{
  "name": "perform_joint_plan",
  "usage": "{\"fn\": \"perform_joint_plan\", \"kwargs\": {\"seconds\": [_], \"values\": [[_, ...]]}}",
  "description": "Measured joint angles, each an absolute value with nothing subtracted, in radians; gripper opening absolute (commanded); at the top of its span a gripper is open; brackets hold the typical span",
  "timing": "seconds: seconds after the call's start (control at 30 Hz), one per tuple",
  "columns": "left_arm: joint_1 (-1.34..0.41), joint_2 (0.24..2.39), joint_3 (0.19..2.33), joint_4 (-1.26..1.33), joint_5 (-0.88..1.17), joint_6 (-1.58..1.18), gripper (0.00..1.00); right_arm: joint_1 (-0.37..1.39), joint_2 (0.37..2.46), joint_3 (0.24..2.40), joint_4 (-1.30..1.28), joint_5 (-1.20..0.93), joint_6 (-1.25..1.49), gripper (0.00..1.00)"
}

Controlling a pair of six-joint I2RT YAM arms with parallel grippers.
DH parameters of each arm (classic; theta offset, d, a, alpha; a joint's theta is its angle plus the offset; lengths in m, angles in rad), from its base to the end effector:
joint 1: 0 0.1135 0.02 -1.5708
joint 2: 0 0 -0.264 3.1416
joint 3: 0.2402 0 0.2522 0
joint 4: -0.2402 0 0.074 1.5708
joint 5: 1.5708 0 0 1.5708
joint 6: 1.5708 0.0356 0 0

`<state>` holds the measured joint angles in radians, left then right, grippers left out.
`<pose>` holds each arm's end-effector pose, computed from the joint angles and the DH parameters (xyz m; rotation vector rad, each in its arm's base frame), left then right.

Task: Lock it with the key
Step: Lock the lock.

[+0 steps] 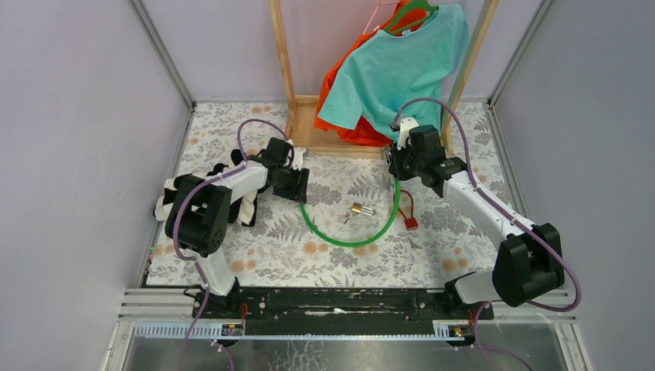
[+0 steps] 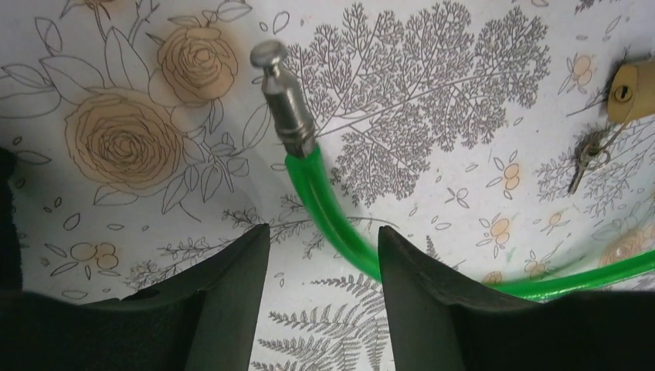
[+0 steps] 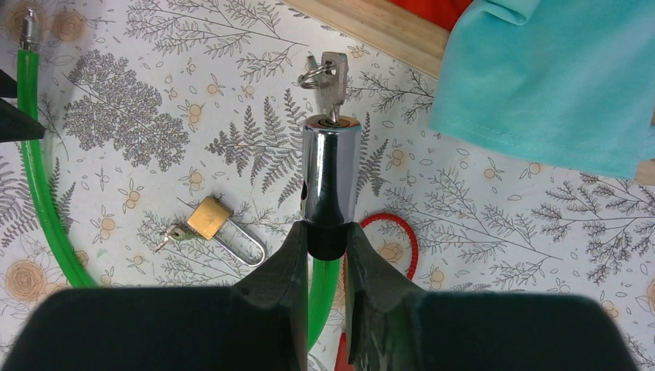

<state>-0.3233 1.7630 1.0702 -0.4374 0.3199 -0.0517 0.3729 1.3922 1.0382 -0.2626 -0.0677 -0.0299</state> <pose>0.3219 -0.1197 0.1649 0.4653 2.6795 -0.5442 0.2906 0.1163 0.2813 -0.4774 2.1460 0.2672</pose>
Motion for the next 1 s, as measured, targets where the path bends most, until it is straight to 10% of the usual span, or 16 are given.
{"fn": "perform_joint_plan", "kwargs": {"seconds": [0.77, 1.0], "values": [[-0.332, 1.682, 0.968, -0.163, 0.419, -0.12, 0.01, 0.373, 1.392, 1.033, -0.253, -0.13, -0.033, 0.0], [-0.378, 1.612, 1.034, -0.189, 0.541, -0.01, 0.0, 0.373, 1.393, 1.033, -0.253, -0.188, -0.047, 0.0]]}}
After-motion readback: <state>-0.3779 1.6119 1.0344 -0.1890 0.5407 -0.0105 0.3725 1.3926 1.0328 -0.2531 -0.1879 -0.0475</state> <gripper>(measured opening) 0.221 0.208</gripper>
